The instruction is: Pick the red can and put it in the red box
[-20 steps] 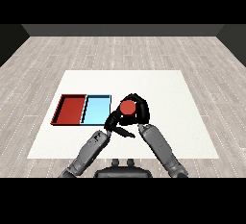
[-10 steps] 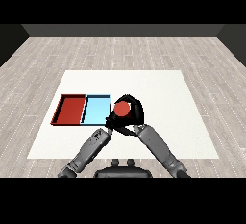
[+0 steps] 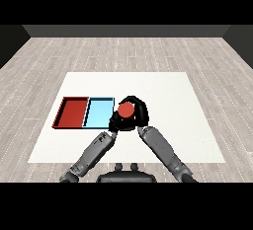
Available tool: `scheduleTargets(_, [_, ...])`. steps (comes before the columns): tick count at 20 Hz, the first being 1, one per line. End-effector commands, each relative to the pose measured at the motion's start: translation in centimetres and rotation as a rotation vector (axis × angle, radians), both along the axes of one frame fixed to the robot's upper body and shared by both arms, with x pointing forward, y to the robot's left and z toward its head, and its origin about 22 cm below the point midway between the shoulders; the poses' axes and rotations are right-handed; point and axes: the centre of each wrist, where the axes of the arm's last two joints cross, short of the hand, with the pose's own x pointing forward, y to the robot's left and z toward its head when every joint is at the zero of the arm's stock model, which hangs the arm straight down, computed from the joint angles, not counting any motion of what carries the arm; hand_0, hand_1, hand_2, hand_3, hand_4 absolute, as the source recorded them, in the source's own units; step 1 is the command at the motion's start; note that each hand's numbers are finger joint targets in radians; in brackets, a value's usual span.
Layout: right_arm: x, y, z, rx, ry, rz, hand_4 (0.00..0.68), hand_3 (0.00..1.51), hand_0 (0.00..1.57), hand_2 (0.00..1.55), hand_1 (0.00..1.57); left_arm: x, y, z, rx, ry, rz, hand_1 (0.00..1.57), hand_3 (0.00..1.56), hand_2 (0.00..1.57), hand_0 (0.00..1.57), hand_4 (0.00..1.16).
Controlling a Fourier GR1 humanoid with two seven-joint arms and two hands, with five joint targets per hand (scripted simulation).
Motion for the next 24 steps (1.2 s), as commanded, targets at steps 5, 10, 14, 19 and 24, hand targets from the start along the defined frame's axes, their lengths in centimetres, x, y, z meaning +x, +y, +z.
scheduleTargets(5, [-1.1,-0.2,-0.5,0.013,-0.003,0.011,0.63,1.4,1.57,1.47,1.57,0.3,-0.6,-0.6,0.002,0.031,0.035,1.57,1.5,1.57,1.57,1.12])
scheduleTargets(10, [-0.4,0.0,-0.6,0.007,-0.019,0.008,0.63,1.39,1.57,1.46,1.57,-0.7,-0.9,0.5,-0.009,0.004,0.052,1.57,1.49,1.57,1.57,1.13])
scheduleTargets(14, [0.9,-0.7,-1.0,-0.123,0.068,-0.014,0.0,0.0,0.0,0.0,0.0,0.4,-0.1,0.2,-0.004,-0.009,0.071,1.57,1.5,1.57,1.57,1.13])
scheduleTargets(19, [-0.6,0.2,-0.9,-0.131,0.066,0.017,0.0,0.0,0.0,0.0,0.0,0.7,-1.5,-0.1,-0.004,-0.016,0.071,1.57,1.5,1.57,1.57,1.13])
scheduleTargets(24, [-0.6,-1.0,-1.9,-0.087,0.051,-0.049,0.0,0.0,0.0,0.0,0.0,0.3,-0.5,1.0,0.021,-0.024,0.086,1.57,1.5,1.57,1.57,1.13])
